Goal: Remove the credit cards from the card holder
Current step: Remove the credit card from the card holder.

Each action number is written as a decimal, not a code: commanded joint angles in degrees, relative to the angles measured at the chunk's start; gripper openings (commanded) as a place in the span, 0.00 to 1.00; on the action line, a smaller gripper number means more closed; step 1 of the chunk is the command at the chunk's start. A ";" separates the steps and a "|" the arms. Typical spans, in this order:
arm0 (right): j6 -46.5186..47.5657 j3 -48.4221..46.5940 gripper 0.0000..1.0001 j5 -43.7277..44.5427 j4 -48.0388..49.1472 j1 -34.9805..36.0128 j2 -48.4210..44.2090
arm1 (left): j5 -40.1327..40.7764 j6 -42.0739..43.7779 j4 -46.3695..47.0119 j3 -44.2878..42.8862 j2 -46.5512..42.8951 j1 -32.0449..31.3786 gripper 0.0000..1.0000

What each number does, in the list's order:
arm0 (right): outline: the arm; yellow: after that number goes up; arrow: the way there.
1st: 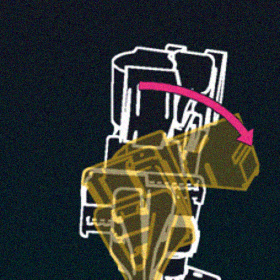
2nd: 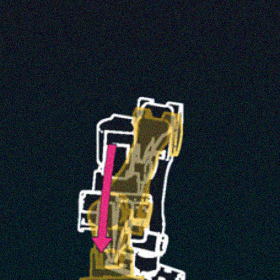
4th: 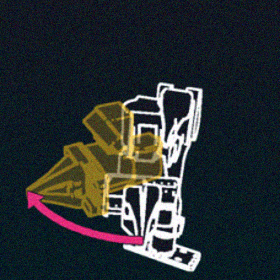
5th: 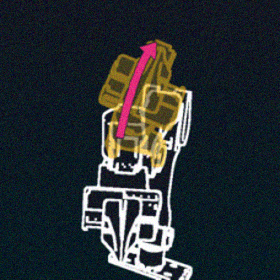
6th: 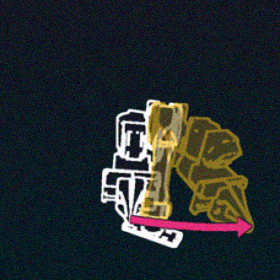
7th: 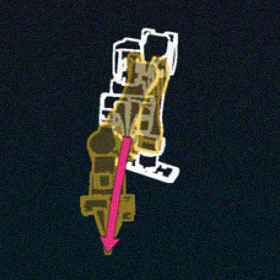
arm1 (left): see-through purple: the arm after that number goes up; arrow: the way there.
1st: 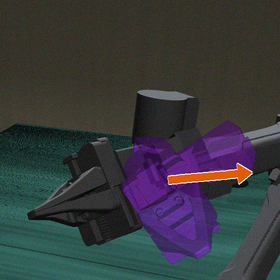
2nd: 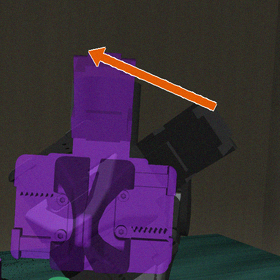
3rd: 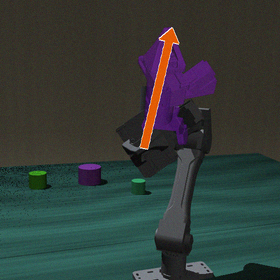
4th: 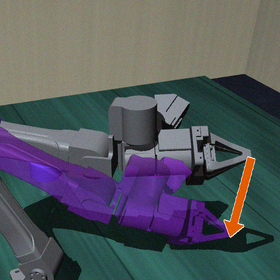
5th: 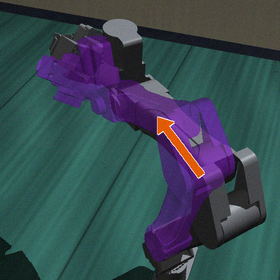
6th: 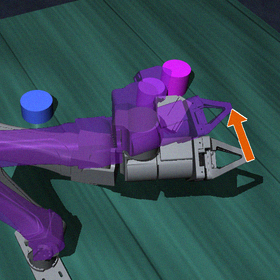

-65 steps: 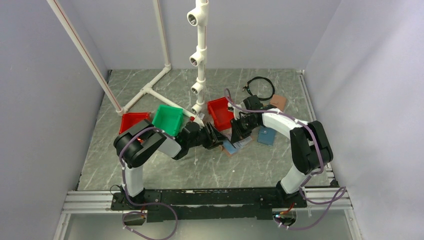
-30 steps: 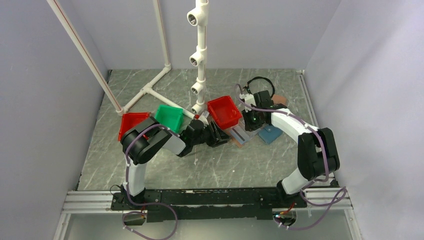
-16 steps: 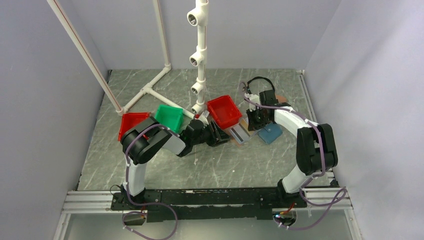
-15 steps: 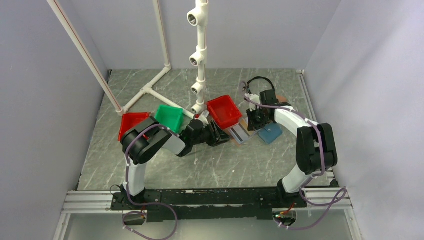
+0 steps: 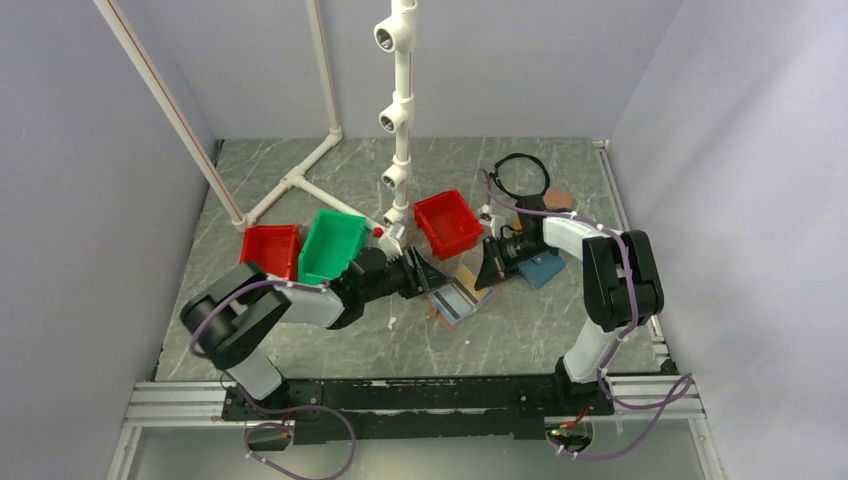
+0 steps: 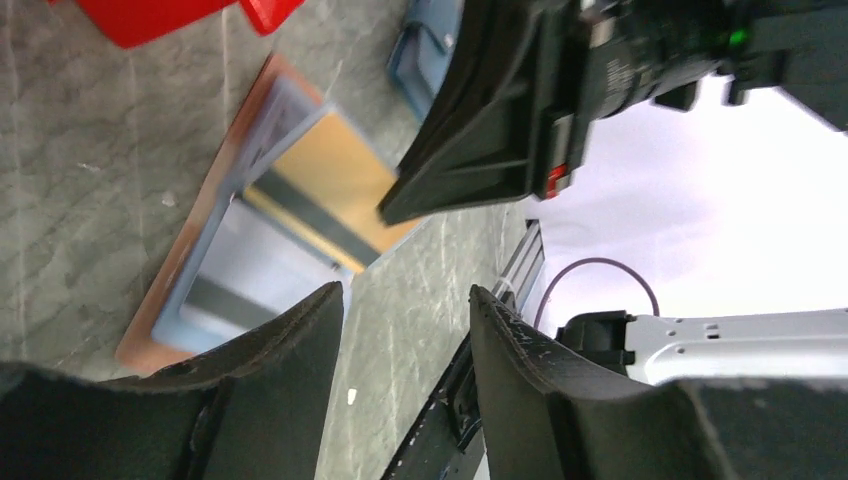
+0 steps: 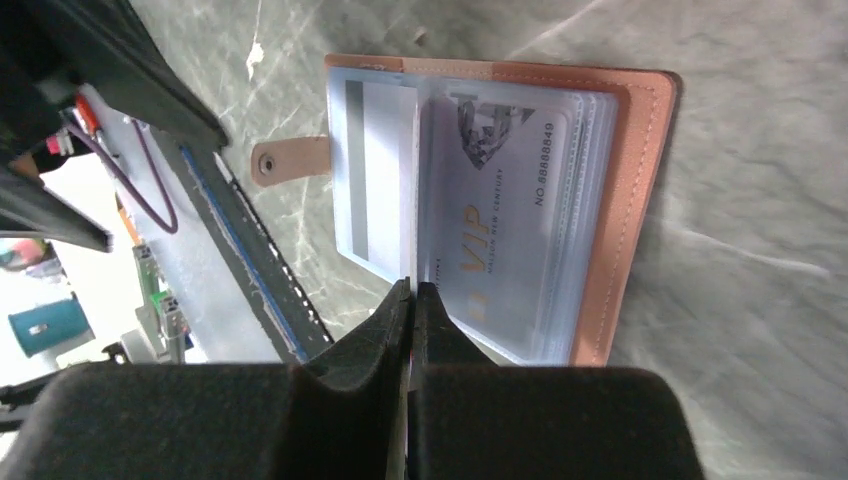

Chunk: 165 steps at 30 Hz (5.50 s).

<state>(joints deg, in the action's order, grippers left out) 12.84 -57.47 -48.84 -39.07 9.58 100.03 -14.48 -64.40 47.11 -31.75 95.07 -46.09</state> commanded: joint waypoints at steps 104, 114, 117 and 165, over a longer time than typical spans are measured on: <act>-17.40 9.08 0.57 2.50 20.58 9.47 -4.58 | 14.38 -8.72 -11.16 2.00 -0.50 -5.91 0.46; -17.17 7.54 0.44 -1.70 18.15 8.61 0.34 | 13.76 -8.99 -11.65 1.30 2.39 -5.39 0.32; -17.20 7.33 0.39 -2.55 17.85 8.61 0.61 | 13.22 -9.14 -11.29 1.08 3.66 -5.12 0.28; -16.37 9.59 0.00 -22.73 21.12 0.09 -2.93 | 8.52 -3.33 14.91 8.28 1.77 -3.12 0.45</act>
<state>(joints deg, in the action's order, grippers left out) -4.25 -47.81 -68.14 -19.20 9.93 97.38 -4.80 -68.18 55.46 -22.41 94.94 -49.30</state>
